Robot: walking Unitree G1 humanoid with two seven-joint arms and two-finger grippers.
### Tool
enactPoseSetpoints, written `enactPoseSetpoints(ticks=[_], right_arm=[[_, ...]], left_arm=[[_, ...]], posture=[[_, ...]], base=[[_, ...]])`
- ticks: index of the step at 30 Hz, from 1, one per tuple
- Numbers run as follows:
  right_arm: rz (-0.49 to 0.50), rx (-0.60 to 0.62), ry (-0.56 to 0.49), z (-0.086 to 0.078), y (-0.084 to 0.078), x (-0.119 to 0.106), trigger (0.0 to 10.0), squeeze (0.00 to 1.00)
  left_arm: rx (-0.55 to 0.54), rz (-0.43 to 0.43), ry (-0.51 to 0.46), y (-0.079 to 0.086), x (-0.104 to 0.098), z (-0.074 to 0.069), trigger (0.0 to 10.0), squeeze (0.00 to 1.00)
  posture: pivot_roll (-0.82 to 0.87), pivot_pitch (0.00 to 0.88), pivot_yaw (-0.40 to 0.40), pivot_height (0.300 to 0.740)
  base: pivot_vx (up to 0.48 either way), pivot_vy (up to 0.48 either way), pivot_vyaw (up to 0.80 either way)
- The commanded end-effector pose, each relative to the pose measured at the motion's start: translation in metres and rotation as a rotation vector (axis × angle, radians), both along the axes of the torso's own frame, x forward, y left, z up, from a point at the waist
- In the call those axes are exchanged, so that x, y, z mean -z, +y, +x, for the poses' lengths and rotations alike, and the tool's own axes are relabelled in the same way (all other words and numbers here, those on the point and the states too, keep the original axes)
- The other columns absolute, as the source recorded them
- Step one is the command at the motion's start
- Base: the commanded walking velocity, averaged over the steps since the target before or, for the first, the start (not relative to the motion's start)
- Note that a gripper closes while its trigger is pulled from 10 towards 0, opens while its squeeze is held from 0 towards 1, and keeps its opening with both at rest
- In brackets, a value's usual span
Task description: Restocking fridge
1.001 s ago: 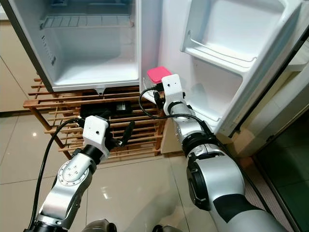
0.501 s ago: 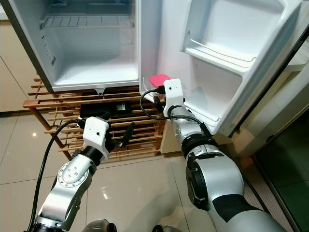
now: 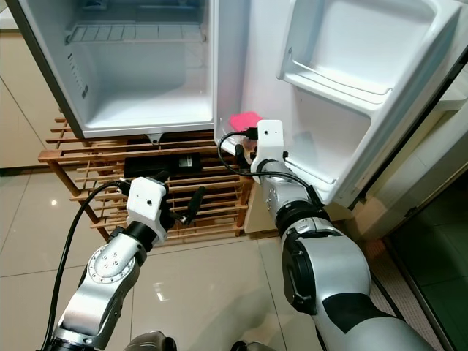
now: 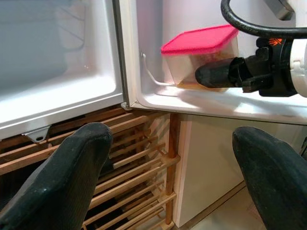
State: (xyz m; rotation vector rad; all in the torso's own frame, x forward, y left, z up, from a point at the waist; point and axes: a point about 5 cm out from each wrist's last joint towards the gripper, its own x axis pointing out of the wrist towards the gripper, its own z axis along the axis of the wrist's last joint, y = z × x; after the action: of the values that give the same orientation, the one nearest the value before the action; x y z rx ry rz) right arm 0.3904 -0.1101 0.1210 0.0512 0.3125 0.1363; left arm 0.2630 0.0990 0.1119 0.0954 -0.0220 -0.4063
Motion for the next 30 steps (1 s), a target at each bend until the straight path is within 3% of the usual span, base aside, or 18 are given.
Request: enactPoseSetpoints(ticks=[1,12,16,17,18,20,30], right_arm=[[-0.002,0.032,-0.004,0.0037,-0.0057,-0.0065,10.0,1.0],[-0.009,0.041,-0.03,0.0068,-0.007,-0.0139,10.0,1.0],[-0.062,0.047,-0.032,0.0067,-0.0084,-0.0133,10.0,1.0],[-0.06,0.046,-0.033,0.0065,-0.0081,-0.013,10.0,0.0],[-0.06,0.046,-0.033,0.0065,-0.0081,-0.013,10.0,0.0],[-0.055,0.043,-0.034,0.0061,-0.0074,-0.0123,0.0,0.0],[-0.021,0.044,-0.023,0.0057,-0.0062,-0.0113,0.0,0.0]], left_arm=[[-0.001,-0.008,-0.001,-0.002,-0.0025,-0.0021,10.0,0.0],[-0.001,-0.011,0.0,-0.003,-0.0024,-0.0016,10.0,0.0],[0.0,-0.012,0.001,-0.0033,-0.0024,-0.0017,10.0,0.0],[0.0,-0.012,0.001,-0.0033,-0.0023,-0.002,10.0,0.0],[0.0,-0.012,0.001,-0.0033,-0.0023,-0.002,10.0,0.0],[0.0,-0.013,0.001,-0.0036,-0.0023,-0.0023,10.0,0.0],[-0.002,-0.014,0.003,-0.0036,-0.0024,-0.0021,10.0,0.0]], posture=[[0.1,0.069,-0.095,0.74],[0.1,0.068,-0.095,0.74],[0.1,0.069,-0.096,0.74],[0.1,0.069,-0.096,0.74],[0.1,0.069,-0.096,0.74],[0.1,0.07,-0.097,0.74],[0.1,0.07,-0.098,0.74]], base=[[0.0,0.0,0.0],[0.0,0.0,0.0],[0.0,0.0,0.0],[0.0,0.0,0.0],[0.0,0.0,0.0],[0.0,0.0,0.0],[0.0,0.0,0.0]])
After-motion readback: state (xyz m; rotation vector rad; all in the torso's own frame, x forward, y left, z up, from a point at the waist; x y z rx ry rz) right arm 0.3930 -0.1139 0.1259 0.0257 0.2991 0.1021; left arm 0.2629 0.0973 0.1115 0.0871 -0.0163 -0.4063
